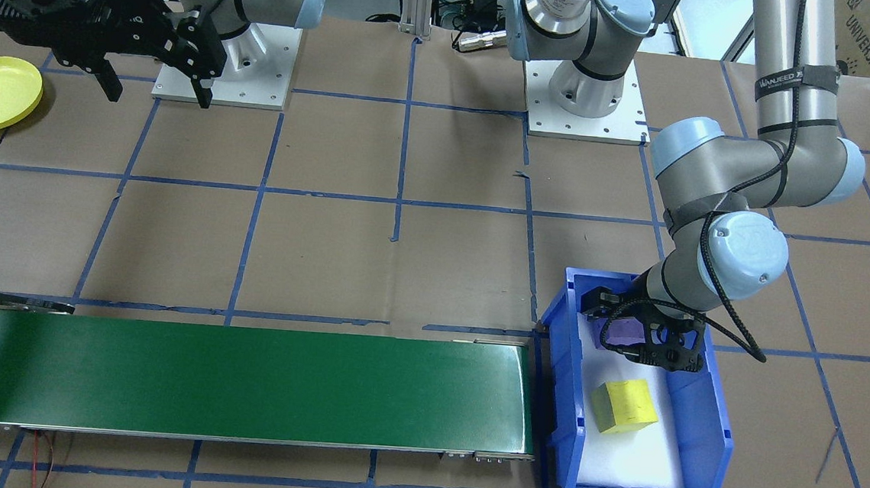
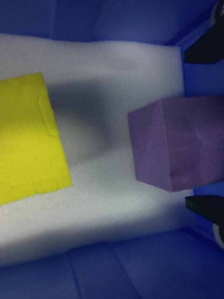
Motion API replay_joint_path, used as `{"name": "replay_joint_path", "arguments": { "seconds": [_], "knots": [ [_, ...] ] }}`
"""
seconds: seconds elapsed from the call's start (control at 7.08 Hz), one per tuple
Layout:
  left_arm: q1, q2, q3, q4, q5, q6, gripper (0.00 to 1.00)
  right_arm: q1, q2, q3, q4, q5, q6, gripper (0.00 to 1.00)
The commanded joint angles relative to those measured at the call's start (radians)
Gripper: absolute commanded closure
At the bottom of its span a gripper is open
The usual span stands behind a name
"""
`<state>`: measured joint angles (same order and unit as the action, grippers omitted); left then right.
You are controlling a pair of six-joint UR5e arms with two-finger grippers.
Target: Move block left to right into plate
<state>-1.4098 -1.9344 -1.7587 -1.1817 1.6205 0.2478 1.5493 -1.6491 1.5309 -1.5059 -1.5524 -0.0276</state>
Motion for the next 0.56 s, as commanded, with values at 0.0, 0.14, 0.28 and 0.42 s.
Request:
{"name": "replay_joint_path", "arguments": {
  "seconds": [0.0,0.14,0.28,0.42],
  "knots": [
    [0.008,-0.001,-0.007,0.002,-0.004,-0.001,0.34,0.0,0.0,0.0,0.0,0.0,0.0,0.0],
    [0.021,0.0,0.014,0.002,-0.023,0.005,0.57,0.0,0.0,0.0,0.0,0.0,0.0,0.0],
    [0.023,0.026,0.036,0.002,-0.024,0.004,0.63,0.0,0.0,0.0,0.0,0.0,0.0,0.0],
    [0.025,0.057,0.082,0.002,-0.025,0.002,0.63,0.0,0.0,0.0,0.0,0.0,0.0,0.0]
  ]
}}
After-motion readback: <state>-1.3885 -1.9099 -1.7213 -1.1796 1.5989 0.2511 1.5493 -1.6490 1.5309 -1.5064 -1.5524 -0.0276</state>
